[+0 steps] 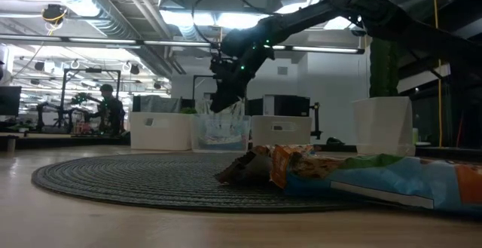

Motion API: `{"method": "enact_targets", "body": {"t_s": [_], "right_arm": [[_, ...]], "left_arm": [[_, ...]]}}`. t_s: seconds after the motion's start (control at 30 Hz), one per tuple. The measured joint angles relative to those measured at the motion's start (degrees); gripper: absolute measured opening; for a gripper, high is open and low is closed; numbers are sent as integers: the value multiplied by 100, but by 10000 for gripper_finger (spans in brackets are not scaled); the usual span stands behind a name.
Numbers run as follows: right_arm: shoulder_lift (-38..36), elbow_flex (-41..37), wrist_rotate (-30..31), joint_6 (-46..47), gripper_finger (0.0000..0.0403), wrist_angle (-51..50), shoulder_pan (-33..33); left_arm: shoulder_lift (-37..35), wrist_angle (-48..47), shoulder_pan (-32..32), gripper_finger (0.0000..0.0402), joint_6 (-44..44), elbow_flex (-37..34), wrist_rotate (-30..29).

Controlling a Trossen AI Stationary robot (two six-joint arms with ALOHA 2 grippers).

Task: Pick and place Granola Bars by type
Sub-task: Put the red granola bar into the white bin

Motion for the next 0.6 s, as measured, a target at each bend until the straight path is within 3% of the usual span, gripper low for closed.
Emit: {"method": "enact_targets", "body": {"t_s": [0.3, 0.6], "right_arm": [[56, -31, 21, -83, 218, -252, 46], [54, -552, -15, -348, 218, -82, 221]], "left_arm": [[0, 0, -1, 169, -59, 0, 86], [0, -1, -2, 169, -182, 0, 170]]}}
